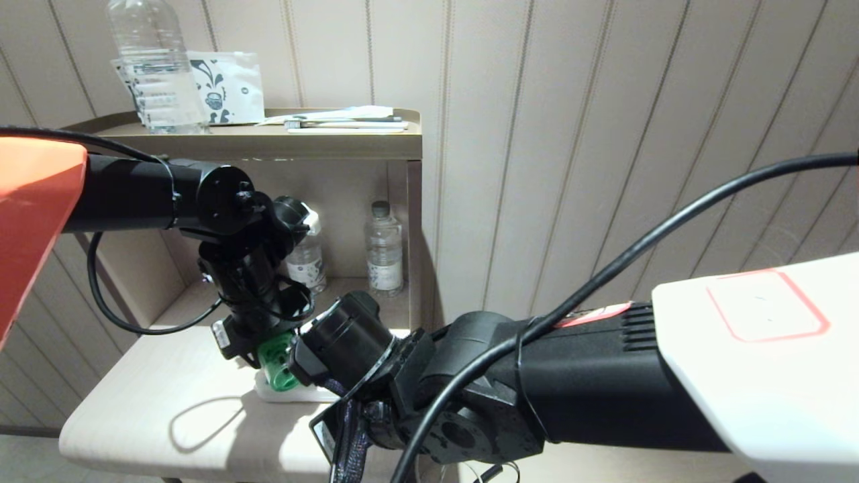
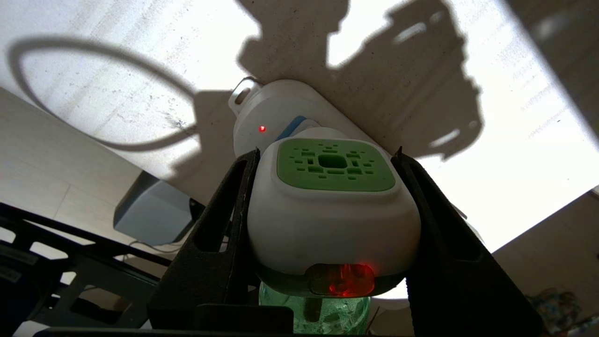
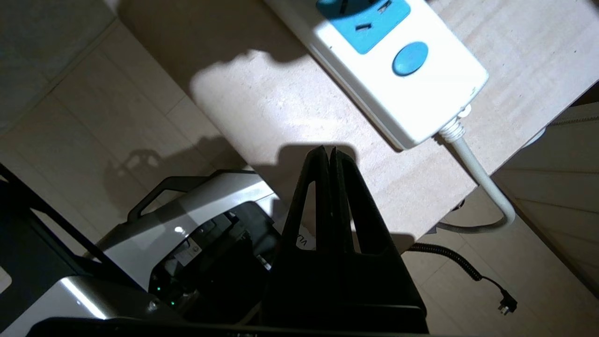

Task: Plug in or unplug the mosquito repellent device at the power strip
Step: Hold the socket with your right hand and unplug it with your left hand

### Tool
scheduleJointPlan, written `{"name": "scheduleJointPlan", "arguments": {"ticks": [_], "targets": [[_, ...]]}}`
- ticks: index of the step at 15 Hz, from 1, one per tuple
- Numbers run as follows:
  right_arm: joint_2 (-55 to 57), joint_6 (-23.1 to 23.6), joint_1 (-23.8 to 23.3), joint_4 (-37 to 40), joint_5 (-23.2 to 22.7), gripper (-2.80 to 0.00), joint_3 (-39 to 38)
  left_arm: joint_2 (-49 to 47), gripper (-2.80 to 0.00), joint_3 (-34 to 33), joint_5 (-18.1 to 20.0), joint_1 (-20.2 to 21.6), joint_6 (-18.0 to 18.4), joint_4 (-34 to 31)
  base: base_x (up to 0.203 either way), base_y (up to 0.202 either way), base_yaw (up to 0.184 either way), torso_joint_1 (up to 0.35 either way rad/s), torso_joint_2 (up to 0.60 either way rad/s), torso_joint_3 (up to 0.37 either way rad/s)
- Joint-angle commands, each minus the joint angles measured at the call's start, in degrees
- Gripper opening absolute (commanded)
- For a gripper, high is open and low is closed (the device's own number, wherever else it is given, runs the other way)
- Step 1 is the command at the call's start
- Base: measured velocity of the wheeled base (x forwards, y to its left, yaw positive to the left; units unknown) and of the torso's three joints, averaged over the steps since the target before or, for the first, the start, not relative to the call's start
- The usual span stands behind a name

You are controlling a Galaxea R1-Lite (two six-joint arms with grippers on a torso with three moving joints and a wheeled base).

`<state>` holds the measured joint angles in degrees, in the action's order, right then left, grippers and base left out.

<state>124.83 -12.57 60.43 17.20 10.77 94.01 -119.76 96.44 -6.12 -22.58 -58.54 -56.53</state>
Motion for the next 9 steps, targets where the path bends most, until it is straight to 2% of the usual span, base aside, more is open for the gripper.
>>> {"name": "scheduleJointPlan", "arguments": {"ticks": [1, 5, 9], "targets": [[2.6, -0.1, -1.1, 0.0, 0.3, -2.80, 2.7, -0.3, -2.80, 0.0, -0.1, 0.1, -0.3, -0.3, 0.000, 0.000, 0.000, 0.000, 0.00, 0.000], [4.5, -0.1, -4.8, 0.0, 2.0, -2.80, 6.1, -0.4, -2.80, 0.0, -1.1, 0.0, -0.4, -0.3, 0.000, 0.000, 0.000, 0.000, 0.00, 0.000], [4.9, 0.0, -6.1, 0.0, 1.9, -2.80, 5.3, -0.8, -2.80, 0.2, -1.4, 0.0, -0.4, -0.3, 0.000, 0.000, 0.000, 0.000, 0.00, 0.000]]}}
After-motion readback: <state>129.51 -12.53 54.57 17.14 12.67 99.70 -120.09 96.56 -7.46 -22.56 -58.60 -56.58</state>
